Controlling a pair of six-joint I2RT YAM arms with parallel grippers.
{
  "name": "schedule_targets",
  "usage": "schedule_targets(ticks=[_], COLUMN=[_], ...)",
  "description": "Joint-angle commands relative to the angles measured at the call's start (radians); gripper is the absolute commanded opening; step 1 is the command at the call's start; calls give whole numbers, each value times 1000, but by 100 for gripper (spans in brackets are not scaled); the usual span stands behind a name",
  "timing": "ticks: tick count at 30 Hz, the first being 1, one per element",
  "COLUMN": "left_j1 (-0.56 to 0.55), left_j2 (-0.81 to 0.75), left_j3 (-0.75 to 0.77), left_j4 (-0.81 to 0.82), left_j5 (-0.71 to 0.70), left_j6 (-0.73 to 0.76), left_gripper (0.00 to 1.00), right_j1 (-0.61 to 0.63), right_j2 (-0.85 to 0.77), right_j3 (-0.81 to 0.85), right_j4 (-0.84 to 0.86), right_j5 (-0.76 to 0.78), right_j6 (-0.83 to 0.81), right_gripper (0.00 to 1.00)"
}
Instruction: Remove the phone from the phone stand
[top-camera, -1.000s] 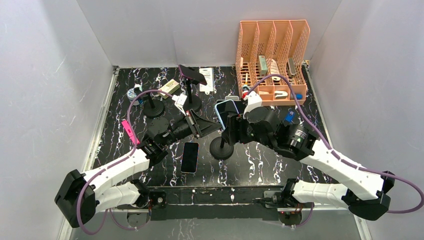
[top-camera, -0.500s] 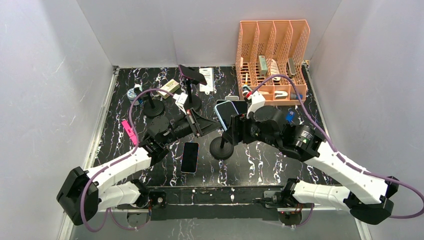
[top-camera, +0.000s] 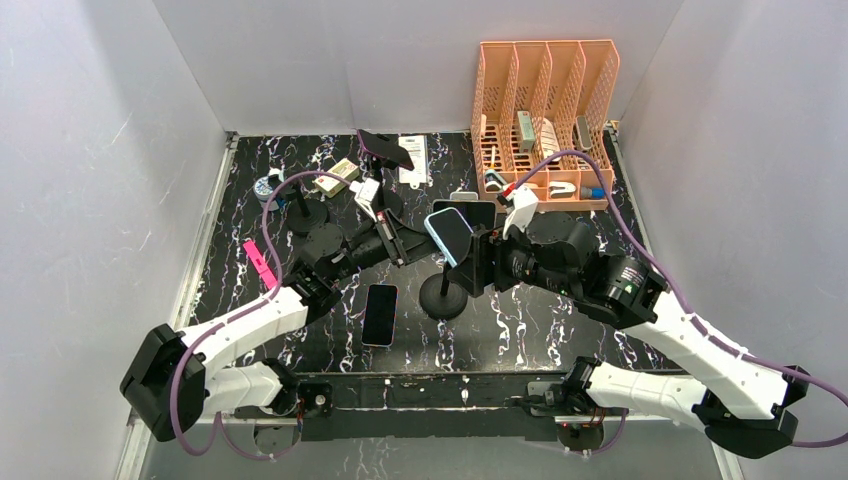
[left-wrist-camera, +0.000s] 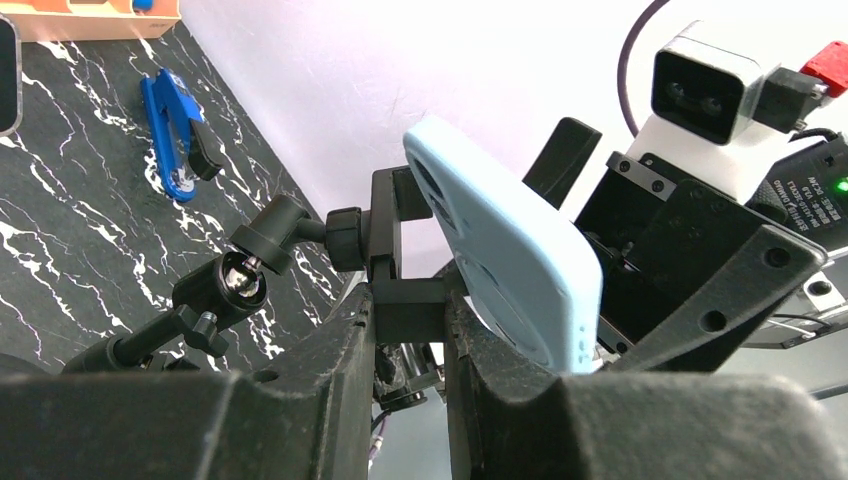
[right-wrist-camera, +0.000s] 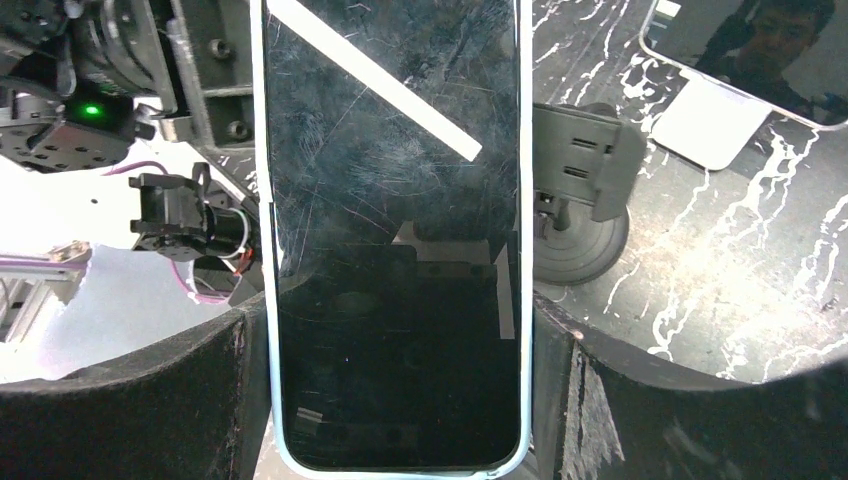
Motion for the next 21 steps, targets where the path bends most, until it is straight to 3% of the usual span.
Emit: schedule_targets(ticks=[1, 3, 10, 20, 21], left_j1=[10, 8, 1, -2, -3], left_j2=[25, 27, 18, -19, -25], left_j3=[24, 30, 40, 49, 50], left_j4=[-74, -78, -91, -151, -160], left_j5=[-4, -2, 3, -9, -13], left_j6=[47, 50, 50, 75, 79], left_gripper=[0, 2, 21, 55, 71], right_j1=[-4, -3, -4, -3, -3], right_j2=[-22, -24, -29, -39, -39], right_j3=[40, 43, 56, 86, 87], right_j4=[129, 134, 132, 111, 110], right_j5=[-53, -61, -70, -64, -65], right_j6=[-18, -18, -29, -40, -40], right_gripper=[1, 1, 1, 1, 1])
